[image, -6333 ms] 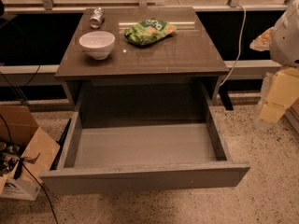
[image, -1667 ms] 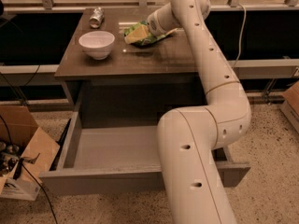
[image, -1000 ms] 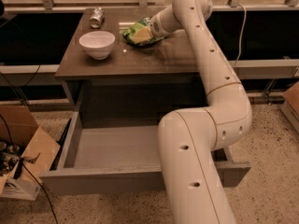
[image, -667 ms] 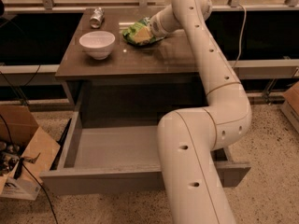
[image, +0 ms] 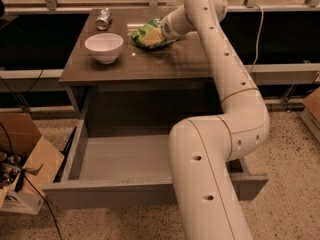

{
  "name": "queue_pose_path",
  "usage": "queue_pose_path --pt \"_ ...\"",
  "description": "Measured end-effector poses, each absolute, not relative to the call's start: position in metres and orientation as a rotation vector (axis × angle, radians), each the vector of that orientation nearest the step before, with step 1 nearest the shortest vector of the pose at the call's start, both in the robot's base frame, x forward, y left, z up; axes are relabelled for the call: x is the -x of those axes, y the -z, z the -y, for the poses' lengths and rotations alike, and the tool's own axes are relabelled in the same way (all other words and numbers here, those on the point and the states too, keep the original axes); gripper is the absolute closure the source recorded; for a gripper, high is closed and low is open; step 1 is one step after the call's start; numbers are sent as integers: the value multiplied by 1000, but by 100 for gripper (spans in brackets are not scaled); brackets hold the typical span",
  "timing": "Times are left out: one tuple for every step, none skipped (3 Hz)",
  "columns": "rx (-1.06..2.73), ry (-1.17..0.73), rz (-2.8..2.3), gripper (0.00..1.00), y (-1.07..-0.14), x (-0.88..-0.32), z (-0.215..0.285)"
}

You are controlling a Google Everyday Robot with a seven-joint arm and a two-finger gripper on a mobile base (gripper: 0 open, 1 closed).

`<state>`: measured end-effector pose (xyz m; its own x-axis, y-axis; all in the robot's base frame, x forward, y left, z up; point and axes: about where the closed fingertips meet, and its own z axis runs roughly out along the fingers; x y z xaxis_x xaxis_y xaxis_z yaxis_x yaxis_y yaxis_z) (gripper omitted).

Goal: Place green rice chip bag into top drawer

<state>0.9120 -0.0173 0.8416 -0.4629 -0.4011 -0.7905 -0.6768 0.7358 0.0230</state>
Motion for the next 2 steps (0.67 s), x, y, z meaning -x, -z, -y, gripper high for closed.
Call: queue_pose_path --pt "811 -428 -2114 100 -842 -912 17" --pt "811 -428 -2114 100 -842 -912 17"
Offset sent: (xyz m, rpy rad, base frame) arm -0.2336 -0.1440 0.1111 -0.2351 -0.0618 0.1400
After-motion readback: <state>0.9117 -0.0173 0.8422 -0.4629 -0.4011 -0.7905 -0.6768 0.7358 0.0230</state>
